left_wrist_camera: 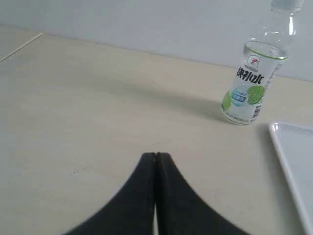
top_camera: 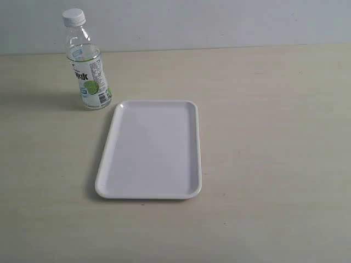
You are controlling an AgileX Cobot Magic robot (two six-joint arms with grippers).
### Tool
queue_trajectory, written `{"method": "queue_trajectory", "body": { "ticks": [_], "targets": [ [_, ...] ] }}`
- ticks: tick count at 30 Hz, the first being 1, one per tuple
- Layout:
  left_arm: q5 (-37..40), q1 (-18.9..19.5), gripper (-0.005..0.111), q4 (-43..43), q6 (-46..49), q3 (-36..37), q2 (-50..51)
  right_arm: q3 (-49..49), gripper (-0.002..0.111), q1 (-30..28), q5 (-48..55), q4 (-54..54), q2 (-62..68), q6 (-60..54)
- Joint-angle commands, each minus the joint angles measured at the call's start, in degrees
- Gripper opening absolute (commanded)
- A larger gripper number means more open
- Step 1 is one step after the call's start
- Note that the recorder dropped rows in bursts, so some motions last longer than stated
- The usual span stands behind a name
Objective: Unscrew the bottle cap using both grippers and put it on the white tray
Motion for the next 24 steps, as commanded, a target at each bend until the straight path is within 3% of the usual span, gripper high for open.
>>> {"method": "queue_trajectory", "body": {
  "ticks": [1,8,11,13,15,17,18,19,21,24],
  "targets": [
    [-5.15,-0.24,0.000,3.92,-0.20,0.20,-0.34,0.24,0.000,-0.29,-0.35,-0.25,-0.24,-0.23],
    [-21.03,-0.24,0.000,6.37,1.33,0.20,-0.34,0.24,0.000,-0.29,-0.35,-0.25,-0.24,-0.23],
    [-37.45,-0.24,0.000,6.95,1.07,0.20,-0.34,0.24,0.000,-0.29,-0.35,-0.25,-0.24,-0.23],
    [-50.49,-0.24,0.000,6.97,-11.33,0.20,-0.34,0.24,0.000,-0.29,-0.35,-0.25,-0.24,-0.23],
    [-59.46,-0.24,0.000,6.84,-17.72,0.20,-0.34,0.24,0.000,-0.29,-0.35,-0.25,-0.24,-0.23],
    [-66.81,0.01,0.000,0.36,-12.49,-0.71,-0.34,0.24,0.000,-0.29,-0.35,-0.25,-0.24,-0.23],
    [-66.55,0.27,0.000,-3.66,-7.56,-2.42,-0.34,0.24,0.000,-0.29,-0.35,-0.25,-0.24,-0.23],
    [-65.88,0.78,0.000,-14.20,4.60,-6.66,0.45,0.24,0.000,-0.29,-0.35,-0.25,-0.24,-0.23],
    [-64.81,0.77,0.000,-27.97,11.61,-12.94,7.05,0.24,0.000,-0.29,-0.35,-0.25,-0.24,-0.23],
    [-60.53,0.77,0.000,-29.40,11.09,-16.67,15.44,0.24,0.000,-0.29,-0.35,-0.25,-0.24,-0.23]
  ]
}}
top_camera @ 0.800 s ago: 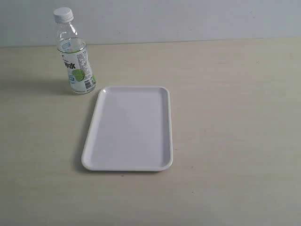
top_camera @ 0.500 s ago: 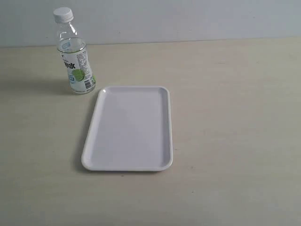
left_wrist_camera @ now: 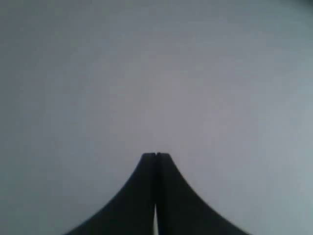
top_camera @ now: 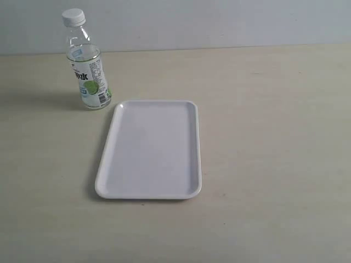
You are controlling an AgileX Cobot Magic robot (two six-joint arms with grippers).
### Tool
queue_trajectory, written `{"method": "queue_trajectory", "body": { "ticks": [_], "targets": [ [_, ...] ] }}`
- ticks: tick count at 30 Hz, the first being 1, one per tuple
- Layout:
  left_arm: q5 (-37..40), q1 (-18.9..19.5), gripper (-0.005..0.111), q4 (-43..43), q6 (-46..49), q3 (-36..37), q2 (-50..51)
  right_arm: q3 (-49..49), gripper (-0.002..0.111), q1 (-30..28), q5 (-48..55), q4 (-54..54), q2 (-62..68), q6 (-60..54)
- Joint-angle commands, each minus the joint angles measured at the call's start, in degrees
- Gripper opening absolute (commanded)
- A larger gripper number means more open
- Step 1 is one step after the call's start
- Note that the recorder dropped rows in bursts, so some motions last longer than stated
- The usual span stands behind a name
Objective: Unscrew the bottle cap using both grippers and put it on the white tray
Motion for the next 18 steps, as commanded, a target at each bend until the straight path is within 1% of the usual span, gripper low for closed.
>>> {"method": "queue_trajectory", "body": {
  "ticks": [1,2,3,4,5,8,11,13,15,16,18],
  "targets": [
    [5.39,0.14,0.000,-4.11,2.47,-5.47,14.13,0.24,0.000,-0.29,-0.35,-0.25,-0.24,-0.23],
    [4.34,0.14,0.000,-2.33,2.47,-5.61,20.78,0.24,0.000,-0.29,-0.35,-0.25,-0.24,-0.23],
    [3.02,0.14,0.000,-2.31,2.47,-6.19,30.20,0.24,0.000,-0.29,-0.35,-0.25,-0.24,-0.23],
    [2.61,0.14,0.000,-2.31,2.47,-6.49,34.22,0.24,0.000,-0.29,-0.35,-0.25,-0.24,-0.23],
    [2.27,0.14,0.000,-2.31,2.47,-7.19,41.38,0.24,0.000,-0.29,-0.35,-0.25,-0.24,-0.23],
    [2.17,0.14,0.000,-0.64,2.47,-8.59,55.42,0.24,0.000,-0.29,-0.35,-0.25,-0.24,-0.23],
    [0.36,0.14,0.000,4.39,2.71,-9.41,68.86,0.24,0.000,-0.29,-0.35,-0.25,-0.24,-0.23],
    [-4.13,0.14,0.000,11.83,3.36,-9.45,76.84,0.24,0.000,-0.29,-0.35,-0.25,-0.24,-0.23],
    [-9.05,0.14,0.000,22.13,5.68,-9.45,83.25,0.24,0.000,-0.29,-0.35,-0.25,-0.24,-0.23],
    [-12.59,0.14,0.000,26.78,6.84,-9.56,86.53,0.24,0.000,-0.29,-0.35,-0.25,-0.24,-0.23],
    [-20.50,0.14,0.000,32.30,7.87,-9.91,91.88,0.24,0.000,-0.29,-0.35,-0.25,-0.24,-0.23]
  ]
}}
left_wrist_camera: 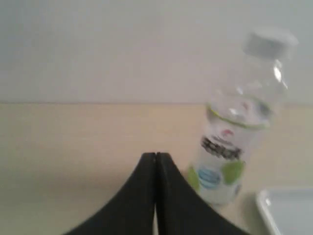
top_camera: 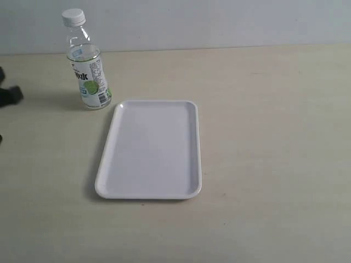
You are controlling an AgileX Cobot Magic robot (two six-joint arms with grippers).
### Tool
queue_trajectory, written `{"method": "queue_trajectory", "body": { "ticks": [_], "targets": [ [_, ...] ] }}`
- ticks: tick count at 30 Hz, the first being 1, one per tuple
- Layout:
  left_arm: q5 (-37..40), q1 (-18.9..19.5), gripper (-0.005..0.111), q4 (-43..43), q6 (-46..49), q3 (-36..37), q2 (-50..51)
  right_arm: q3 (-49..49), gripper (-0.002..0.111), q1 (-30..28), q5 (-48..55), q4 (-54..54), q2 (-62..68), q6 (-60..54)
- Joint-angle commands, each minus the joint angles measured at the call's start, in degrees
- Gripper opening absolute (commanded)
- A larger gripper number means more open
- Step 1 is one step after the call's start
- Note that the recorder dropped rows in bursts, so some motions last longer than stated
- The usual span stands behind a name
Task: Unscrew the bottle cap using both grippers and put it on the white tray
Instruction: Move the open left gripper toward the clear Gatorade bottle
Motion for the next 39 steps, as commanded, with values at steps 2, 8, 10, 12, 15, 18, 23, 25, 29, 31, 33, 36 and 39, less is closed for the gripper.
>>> {"method": "queue_trajectory", "body": {
  "ticks": [2,8,10,12,15,18,23,25,29,31,33,36,39],
  "targets": [
    [-19.45,0.09,0.000,16.36,3.94,-1.65,14.68,0.24,0.000,-0.29,-0.35,-0.25,-0.24,-0.23],
    [-19.45,0.09,0.012,17.44,4.71,-6.39,24.87,0.24,0.000,-0.29,-0.35,-0.25,-0.24,-0.23],
    [-19.45,0.09,0.028,18.10,4.71,-8.03,27.68,0.24,0.000,-0.29,-0.35,-0.25,-0.24,-0.23],
    [-19.45,0.09,0.047,18.22,4.71,-9.39,29.78,0.24,0.000,-0.29,-0.35,-0.25,-0.24,-0.23],
    [-19.45,0.09,0.074,19.15,4.71,-11.17,31.43,0.24,0.000,-0.29,-0.35,-0.25,-0.24,-0.23],
    [-19.45,0.09,0.090,24.88,4.71,-14.31,32.82,0.24,0.000,0.19,-0.35,-0.25,-0.24,-0.22],
    [-19.45,-0.03,0.095,28.66,4.22,-19.87,35.35,0.24,0.000,1.37,-0.35,-0.25,-0.24,-0.22],
    [-18.65,-0.03,0.095,28.09,4.22,-20.95,36.33,0.24,0.000,1.37,-0.35,-0.25,-0.24,-0.22],
    [-18.02,-0.03,0.095,25.05,4.22,-22.46,38.46,0.24,0.000,1.37,-0.35,-0.25,-0.24,-0.22],
    [-18.02,-0.03,0.095,25.05,4.22,-23.60,39.78,0.24,0.000,1.37,-0.35,-0.25,-0.24,-0.22],
    [-18.02,-0.03,0.095,25.05,4.05,-24.97,40.99,0.24,0.000,1.37,-0.35,-0.25,-0.24,-0.22],
    [-18.02,-0.03,0.095,25.05,-0.34,-27.46,42.88,0.24,0.000,1.37,-0.35,-0.25,-0.24,-0.22],
    [-18.02,-0.03,0.095,23.99,-3.56,-29.95,44.54,0.24,0.000,1.37,-0.35,-0.25,-0.24,-0.22]
  ]
}}
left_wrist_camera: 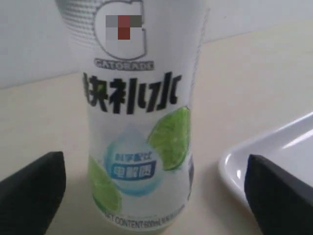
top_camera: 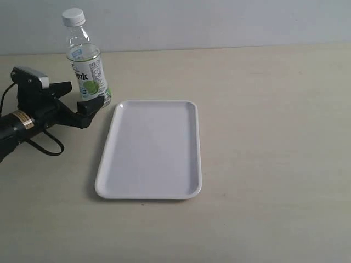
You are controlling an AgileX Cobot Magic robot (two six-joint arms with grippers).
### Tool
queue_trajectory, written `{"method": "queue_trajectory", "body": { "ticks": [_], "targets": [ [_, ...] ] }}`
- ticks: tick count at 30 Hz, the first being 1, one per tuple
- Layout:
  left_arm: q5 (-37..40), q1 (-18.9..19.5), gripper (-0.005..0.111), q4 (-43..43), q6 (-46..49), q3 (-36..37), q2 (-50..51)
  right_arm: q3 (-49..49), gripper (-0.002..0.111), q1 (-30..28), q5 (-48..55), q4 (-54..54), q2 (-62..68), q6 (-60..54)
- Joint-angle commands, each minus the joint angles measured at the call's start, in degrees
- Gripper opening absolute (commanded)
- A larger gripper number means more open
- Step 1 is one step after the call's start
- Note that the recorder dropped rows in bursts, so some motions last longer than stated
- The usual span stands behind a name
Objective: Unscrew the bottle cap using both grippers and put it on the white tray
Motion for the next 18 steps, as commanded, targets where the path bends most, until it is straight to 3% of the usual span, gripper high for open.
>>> {"method": "queue_trajectory", "body": {
  "ticks": [1,7,18],
  "targets": [
    [-0.06,-0.03,0.095,-2.02,-4.54,-3.68,2.44,0.24,0.000,0.22,-0.35,-0.25,-0.24,-0.22],
    [0.22,-0.16,0.095,-1.21,-4.54,-7.18,4.31,0.24,0.000,0.22,-0.35,-0.25,-0.24,-0.22],
    [2.18,-4.18,0.095,-1.72,-3.98,-12.92,7.58,0.24,0.000,0.20,-0.35,-0.25,-0.24,-0.10]
  ]
}}
